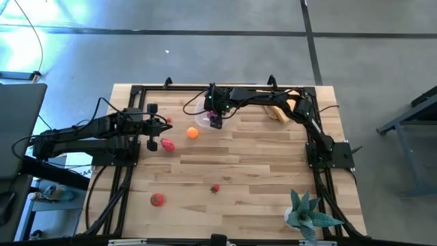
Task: Pick and placing Produce into tupperware
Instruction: Put the white and purple onion into the transparent bin
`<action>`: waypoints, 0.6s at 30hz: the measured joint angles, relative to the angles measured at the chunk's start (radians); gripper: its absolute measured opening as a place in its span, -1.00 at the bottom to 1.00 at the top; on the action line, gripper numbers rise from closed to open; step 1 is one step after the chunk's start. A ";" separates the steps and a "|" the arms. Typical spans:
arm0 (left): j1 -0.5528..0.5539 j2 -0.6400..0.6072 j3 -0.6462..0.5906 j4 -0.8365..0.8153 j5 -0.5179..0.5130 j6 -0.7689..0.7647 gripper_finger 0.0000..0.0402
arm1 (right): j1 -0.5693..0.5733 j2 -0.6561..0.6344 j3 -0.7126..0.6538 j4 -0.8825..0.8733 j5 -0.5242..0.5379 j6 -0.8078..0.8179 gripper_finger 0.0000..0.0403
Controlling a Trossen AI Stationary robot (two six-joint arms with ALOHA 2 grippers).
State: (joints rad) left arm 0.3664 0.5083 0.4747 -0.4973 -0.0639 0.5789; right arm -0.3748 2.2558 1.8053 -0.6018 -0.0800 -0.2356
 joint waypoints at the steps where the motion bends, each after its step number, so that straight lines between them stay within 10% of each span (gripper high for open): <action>1: 0.000 0.000 0.000 0.000 0.000 0.000 -0.97 | 0.000 0.001 0.000 0.000 0.000 0.000 0.31; 18: 0.000 0.000 0.000 0.000 0.000 0.000 -0.97 | 0.000 0.002 0.000 0.004 0.011 0.003 0.46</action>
State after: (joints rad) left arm 0.3664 0.5083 0.4747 -0.4973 -0.0643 0.5789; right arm -0.3748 2.2574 1.8053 -0.5973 -0.0694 -0.2329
